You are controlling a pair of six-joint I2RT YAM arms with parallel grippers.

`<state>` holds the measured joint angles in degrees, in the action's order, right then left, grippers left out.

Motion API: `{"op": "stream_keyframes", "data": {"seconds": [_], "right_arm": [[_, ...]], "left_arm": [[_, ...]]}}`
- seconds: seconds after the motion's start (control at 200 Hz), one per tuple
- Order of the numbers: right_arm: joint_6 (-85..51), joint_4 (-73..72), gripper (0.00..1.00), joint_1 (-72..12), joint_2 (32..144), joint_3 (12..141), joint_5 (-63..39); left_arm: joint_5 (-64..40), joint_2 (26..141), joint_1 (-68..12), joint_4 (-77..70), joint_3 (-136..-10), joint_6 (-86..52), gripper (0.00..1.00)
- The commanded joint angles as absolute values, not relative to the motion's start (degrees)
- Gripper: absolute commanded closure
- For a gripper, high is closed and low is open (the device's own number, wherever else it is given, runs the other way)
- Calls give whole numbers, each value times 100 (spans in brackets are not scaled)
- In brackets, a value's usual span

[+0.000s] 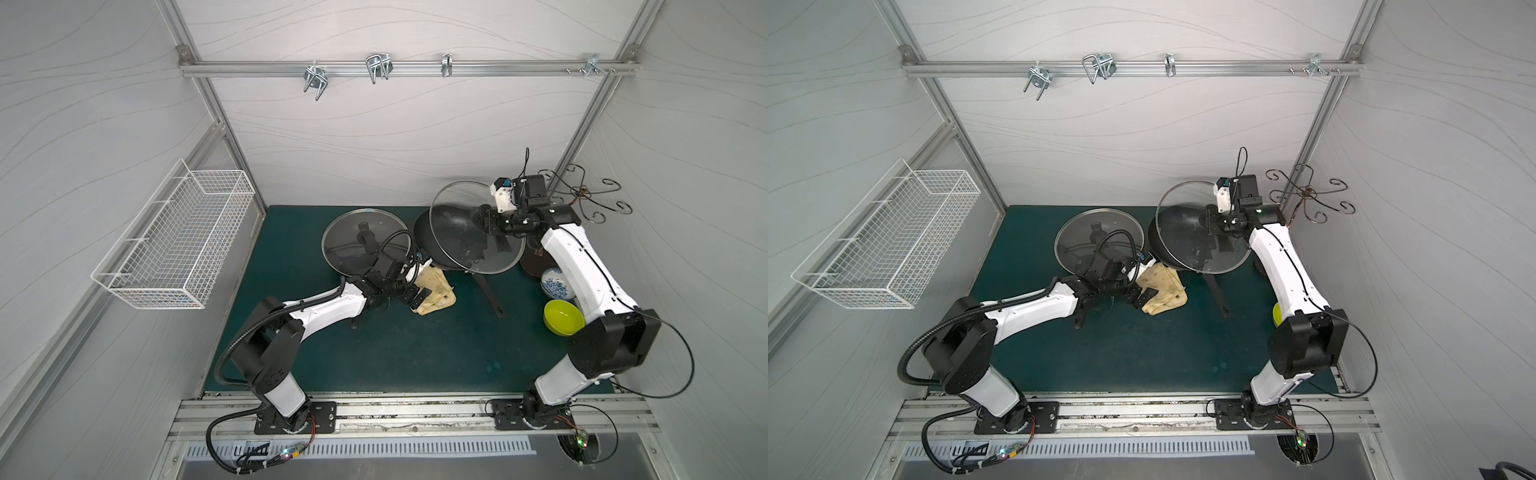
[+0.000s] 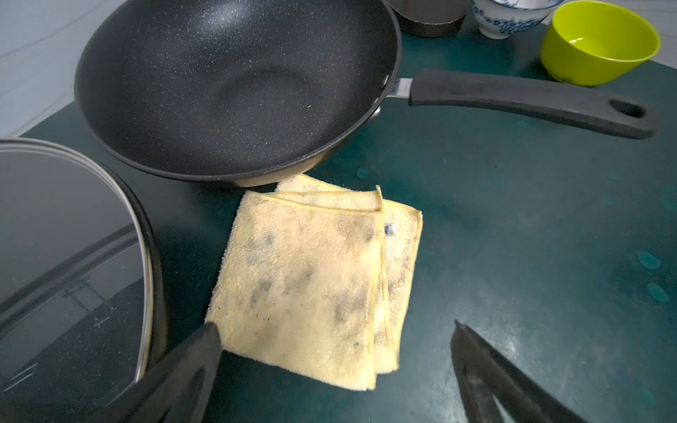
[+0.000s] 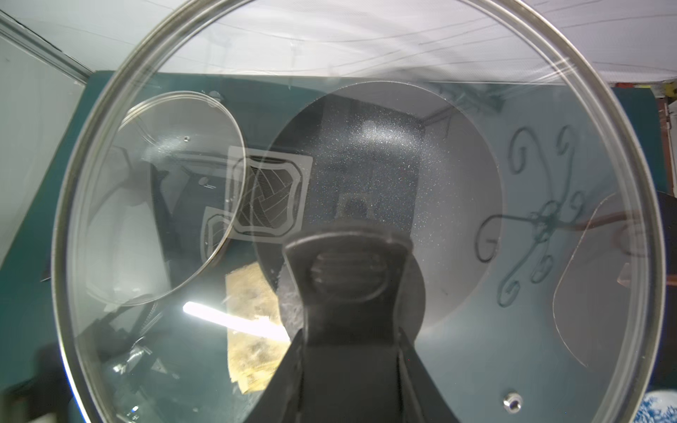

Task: Wipe the pot lid with a cloth
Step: Pick up the pot lid from the cooking pot, then move the cleaning item to the center of the board.

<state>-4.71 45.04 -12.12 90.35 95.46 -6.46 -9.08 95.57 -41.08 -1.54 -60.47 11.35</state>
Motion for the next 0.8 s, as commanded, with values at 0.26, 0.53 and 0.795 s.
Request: {"op": "stream_keyframes", "data": {"seconds": [0.26, 0.53, 0.795], "right_arm": [[-649, 3753, 100, -922, 8214, 9326, -433], [-1030, 3630, 100, -632, 7964, 9065, -540], [-1032, 3611, 100, -539, 7879, 9008, -580]], "left_arm": [[165, 11006, -4426, 1070, -7807, 580, 0], [-66, 11272, -4421, 1042, -7681, 299, 0], [-176, 11683, -4356, 1210, -7751, 87, 0]]}}
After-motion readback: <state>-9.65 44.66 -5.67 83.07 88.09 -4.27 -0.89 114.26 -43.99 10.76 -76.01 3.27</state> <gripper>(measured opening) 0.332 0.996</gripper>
